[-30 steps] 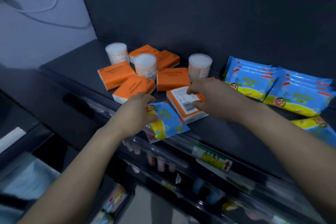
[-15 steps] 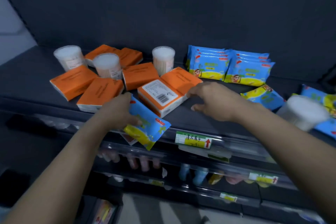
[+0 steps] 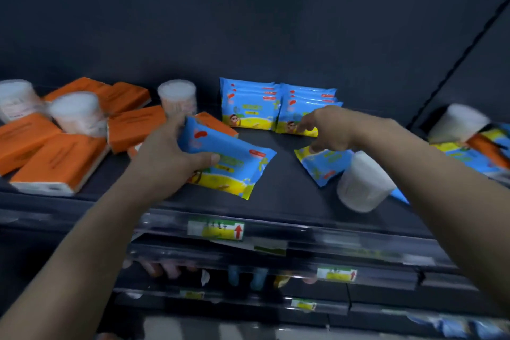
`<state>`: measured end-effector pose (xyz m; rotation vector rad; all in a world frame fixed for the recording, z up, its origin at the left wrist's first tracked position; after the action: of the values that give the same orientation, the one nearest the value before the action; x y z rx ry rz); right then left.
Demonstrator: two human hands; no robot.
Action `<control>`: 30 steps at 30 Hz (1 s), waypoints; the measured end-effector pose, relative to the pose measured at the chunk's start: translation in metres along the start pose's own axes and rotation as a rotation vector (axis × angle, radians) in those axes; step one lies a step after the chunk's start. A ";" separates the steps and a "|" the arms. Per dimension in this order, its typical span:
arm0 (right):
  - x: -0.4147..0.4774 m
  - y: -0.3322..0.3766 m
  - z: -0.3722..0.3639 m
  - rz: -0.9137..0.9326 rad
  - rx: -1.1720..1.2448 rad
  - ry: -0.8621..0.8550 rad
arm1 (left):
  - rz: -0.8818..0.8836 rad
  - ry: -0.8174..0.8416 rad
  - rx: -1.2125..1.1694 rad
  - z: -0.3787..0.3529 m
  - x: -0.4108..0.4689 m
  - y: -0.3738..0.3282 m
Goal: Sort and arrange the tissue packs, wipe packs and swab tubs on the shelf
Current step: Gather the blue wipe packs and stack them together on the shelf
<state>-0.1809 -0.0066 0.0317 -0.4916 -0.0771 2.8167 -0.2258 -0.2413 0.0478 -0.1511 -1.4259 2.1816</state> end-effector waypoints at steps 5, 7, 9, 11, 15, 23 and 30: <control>0.016 -0.052 -0.012 -0.077 -0.076 0.100 | 0.007 -0.072 -0.073 -0.033 0.021 -0.006; 0.028 -0.071 -0.023 -0.103 -0.081 0.128 | 0.017 -0.078 -0.091 -0.047 0.026 -0.008; 0.040 -0.087 -0.035 -0.112 -0.066 0.165 | 0.024 -0.075 -0.087 -0.059 0.030 -0.011; 0.042 -0.097 -0.047 -0.131 -0.018 0.231 | 0.030 -0.090 -0.076 -0.066 0.032 -0.013; 0.043 -0.103 -0.068 -0.147 0.028 0.334 | 0.065 -0.138 -0.042 -0.073 0.035 -0.010; 0.050 -0.101 -0.069 -0.088 0.065 0.282 | 0.116 -0.180 0.081 -0.075 0.035 -0.002; 0.056 -0.099 -0.036 -0.086 0.441 0.188 | 0.115 -0.124 -0.030 -0.074 0.045 -0.002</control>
<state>-0.1927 0.1047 -0.0106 -0.6205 0.5334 2.5773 -0.2363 -0.1587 0.0257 -0.1124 -1.5533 2.2982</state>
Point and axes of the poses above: each hand's wrist, its own x-axis towards the middle knuckle, its own z-axis out of the back of the hand, y = z × x, the point moved 10 cm from there along x, towards the middle knuckle, and after that the axes turned 4 degrees about -z, right-handed, at the moved point
